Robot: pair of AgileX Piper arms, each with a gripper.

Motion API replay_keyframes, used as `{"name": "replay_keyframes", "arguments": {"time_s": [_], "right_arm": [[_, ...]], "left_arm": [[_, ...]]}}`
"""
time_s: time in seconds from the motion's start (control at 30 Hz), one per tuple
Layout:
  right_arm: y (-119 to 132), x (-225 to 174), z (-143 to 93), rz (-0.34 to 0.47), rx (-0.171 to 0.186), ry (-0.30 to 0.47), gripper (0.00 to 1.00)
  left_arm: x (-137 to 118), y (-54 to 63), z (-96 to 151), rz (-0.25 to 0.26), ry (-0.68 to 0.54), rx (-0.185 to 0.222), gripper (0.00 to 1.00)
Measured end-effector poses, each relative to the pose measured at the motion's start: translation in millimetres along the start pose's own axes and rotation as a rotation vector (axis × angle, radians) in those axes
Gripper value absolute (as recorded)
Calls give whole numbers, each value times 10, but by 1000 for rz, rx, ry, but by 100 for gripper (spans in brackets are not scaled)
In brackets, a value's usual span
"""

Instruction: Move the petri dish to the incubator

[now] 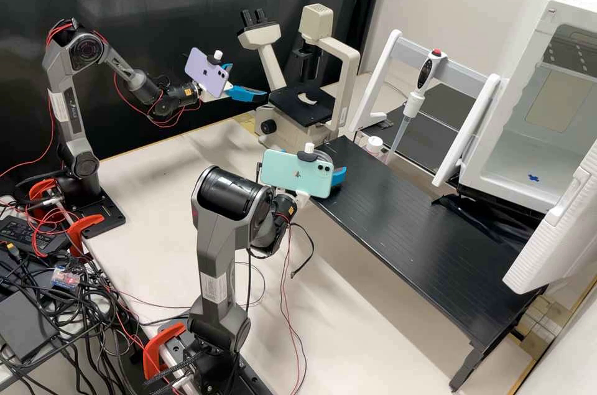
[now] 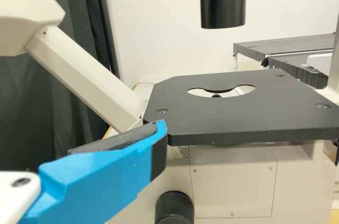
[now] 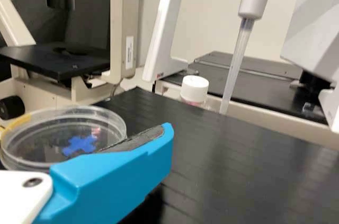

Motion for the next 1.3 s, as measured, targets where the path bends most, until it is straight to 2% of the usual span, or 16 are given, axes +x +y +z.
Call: {"name": "replay_keyframes", "arguments": {"time_s": [0.23,0.43,0.47,0.57,0.73,0.83,1.3], "right_arm": [[-45,28,60,-13,5,-24,100],[-50,45,102,-11,7,-15,100],[-47,47,112,-12,12,-14,0],[-30,66,136,-15,27,-9,0],[7,96,171,-16,26,-5,0],[11,110,199,-21,41,-18,0],[14,131,175,-36,30,3,0]], "left_arm": [[0,0,0,0,0,0,100],[0,0,0,0,0,0,100],[0,0,0,0,0,0,100],[0,0,0,0,0,0,100],[0,0,0,0,0,0,100],[0,0,0,0,0,0,100],[0,0,0,0,0,0,100]]}}
